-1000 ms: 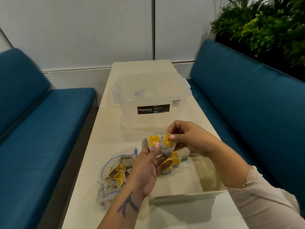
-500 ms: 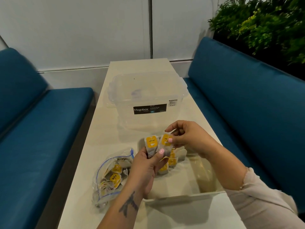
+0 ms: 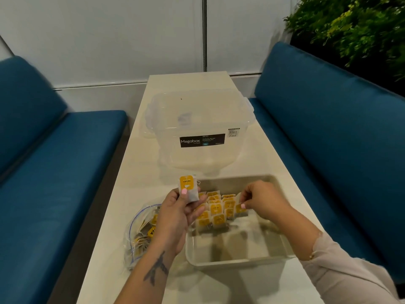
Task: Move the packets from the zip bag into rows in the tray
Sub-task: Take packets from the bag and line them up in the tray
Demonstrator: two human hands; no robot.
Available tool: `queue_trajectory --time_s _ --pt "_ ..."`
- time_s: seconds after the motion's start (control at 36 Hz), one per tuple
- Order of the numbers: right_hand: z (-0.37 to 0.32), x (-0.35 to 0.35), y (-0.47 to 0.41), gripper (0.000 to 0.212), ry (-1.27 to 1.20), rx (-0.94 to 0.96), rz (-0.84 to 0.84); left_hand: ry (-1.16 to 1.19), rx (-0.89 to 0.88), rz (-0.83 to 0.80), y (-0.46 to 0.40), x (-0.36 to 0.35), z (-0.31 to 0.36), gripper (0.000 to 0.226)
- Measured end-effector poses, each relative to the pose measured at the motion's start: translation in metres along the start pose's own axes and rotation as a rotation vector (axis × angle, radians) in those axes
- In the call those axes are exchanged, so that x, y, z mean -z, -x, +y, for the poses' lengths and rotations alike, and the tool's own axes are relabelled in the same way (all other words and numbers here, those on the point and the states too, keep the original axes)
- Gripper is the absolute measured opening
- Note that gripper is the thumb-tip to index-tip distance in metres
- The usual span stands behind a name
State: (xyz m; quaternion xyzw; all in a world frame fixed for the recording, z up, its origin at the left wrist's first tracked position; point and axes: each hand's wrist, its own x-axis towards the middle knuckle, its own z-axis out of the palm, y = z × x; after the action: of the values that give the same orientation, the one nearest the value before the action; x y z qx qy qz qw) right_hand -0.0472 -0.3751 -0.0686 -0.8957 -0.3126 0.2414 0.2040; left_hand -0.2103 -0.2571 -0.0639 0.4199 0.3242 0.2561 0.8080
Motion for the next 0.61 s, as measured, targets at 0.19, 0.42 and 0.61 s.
queue_trajectory --time_s 0.19,0.42,0.61 --pt "0.006 -0.021 -0.009 0.027 0.069 -0.028 -0.029 -0.044 -0.003 0.015 0.002 0.002 0.001 0.019" --pt "0.008 -0.032 -0.012 0.029 0.072 -0.045 -0.001 -0.069 0.015 0.008 0.002 0.001 0.001 0.019" --pt "0.014 -0.033 -0.009 0.025 0.083 -0.031 0.008 -0.074 0.071 0.001 0.001 0.001 -0.001 0.015"
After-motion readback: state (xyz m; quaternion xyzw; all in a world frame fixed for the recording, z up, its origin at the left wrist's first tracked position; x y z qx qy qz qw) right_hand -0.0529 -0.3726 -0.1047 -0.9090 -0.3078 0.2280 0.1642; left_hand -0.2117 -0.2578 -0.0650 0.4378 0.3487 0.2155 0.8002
